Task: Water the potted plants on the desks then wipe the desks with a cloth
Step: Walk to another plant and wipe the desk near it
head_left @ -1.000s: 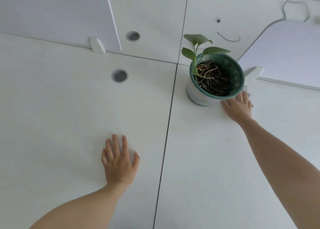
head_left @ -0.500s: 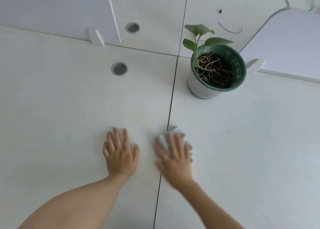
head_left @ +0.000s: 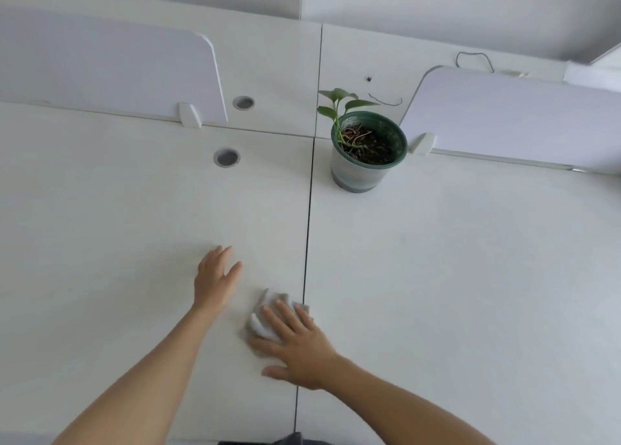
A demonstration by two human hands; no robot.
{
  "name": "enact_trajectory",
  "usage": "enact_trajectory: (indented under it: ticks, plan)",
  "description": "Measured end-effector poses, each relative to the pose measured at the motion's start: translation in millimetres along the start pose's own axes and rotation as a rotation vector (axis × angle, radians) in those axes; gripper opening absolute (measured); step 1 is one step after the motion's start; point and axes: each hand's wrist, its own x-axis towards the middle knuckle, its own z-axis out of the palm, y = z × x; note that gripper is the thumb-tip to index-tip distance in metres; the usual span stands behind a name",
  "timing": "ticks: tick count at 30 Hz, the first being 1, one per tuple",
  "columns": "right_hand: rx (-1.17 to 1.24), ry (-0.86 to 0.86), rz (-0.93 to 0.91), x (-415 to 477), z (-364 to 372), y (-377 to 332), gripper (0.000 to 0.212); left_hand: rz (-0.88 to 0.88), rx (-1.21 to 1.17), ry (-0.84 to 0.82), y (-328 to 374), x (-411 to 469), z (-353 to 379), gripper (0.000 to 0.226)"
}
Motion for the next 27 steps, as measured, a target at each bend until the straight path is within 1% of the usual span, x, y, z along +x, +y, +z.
enact_trajectory:
  ticks: [2,3,5,6,8,9,12,14,15,17,19,20,21,22,23,25,27]
  plan:
    - [0.107,0.026,0.250,-18.6,6.1,39.2,0.054,0.005,-0.005,0.030,-8.4,-12.2,-11.4,0.046]
    - [0.169,0.061,0.392,-29.7,7.3,57.5,0.060,0.008,0.011,0.044,-13.5,-19.4,-13.9,0.047]
    - [0.270,0.124,0.670,-55.4,9.1,86.1,0.081,0.023,0.087,0.038,-23.6,-34.3,-14.2,0.048]
    - [0.320,0.119,0.783,-69.6,11.9,94.2,0.079,0.036,0.125,0.029,-27.9,-40.7,-12.5,0.048]
    - [0.434,0.111,0.995,-91.7,15.2,98.7,0.063,0.061,0.172,0.018,-32.1,-52.0,-9.9,0.049]
    - [0.461,0.126,1.061,-98.2,15.5,94.6,0.059,0.069,0.185,0.012,-32.3,-56.9,-9.2,0.049]
    - [0.529,0.208,1.169,-95.3,18.0,64.3,0.051,0.128,0.227,-0.003,-31.8,-68.4,-7.5,0.049]
    - [0.546,0.213,1.154,-82.7,15.2,31.0,0.048,0.190,0.273,-0.017,-33.2,-79.4,-5.9,0.049]
    - [0.529,0.225,1.107,-76.3,16.4,12.2,0.046,0.221,0.291,-0.028,-35.6,-85.9,-4.5,0.048]
    - [0.446,0.327,0.932,-68.2,16.1,-24.1,0.042,0.273,0.320,-0.060,-41.2,-101.5,-2.9,0.047]
    - [0.381,0.451,0.720,-68.9,22.6,-52.9,0.031,0.328,0.381,-0.105,-48.4,-116.0,-1.7,0.049]
    - [0.341,0.476,0.634,-71.9,25.2,-63.2,0.032,0.341,0.408,-0.117,-52.4,-122.5,-0.5,0.048]
    - [0.316,0.487,0.547,-75.5,30.3,-71.5,0.040,0.363,0.459,-0.104,-55.5,-129.8,0.4,0.046]
    - [0.327,0.492,0.498,-80.7,33.4,-78.1,0.047,0.370,0.491,-0.094,-57.9,-137.8,1.3,0.045]
    - [0.320,0.510,0.458,-86.4,36.4,-82.5,0.049,0.385,0.516,-0.076,-60.1,-145.3,2.7,0.043]
    - [0.293,0.552,0.415,-97.1,40.4,-86.6,0.041,0.421,0.564,-0.028,-65.9,-161.1,5.1,0.041]
    - [0.304,0.561,0.420,-107.7,41.1,-87.3,0.030,0.413,0.585,-0.031,-69.4,-176.0,5.2,0.040]
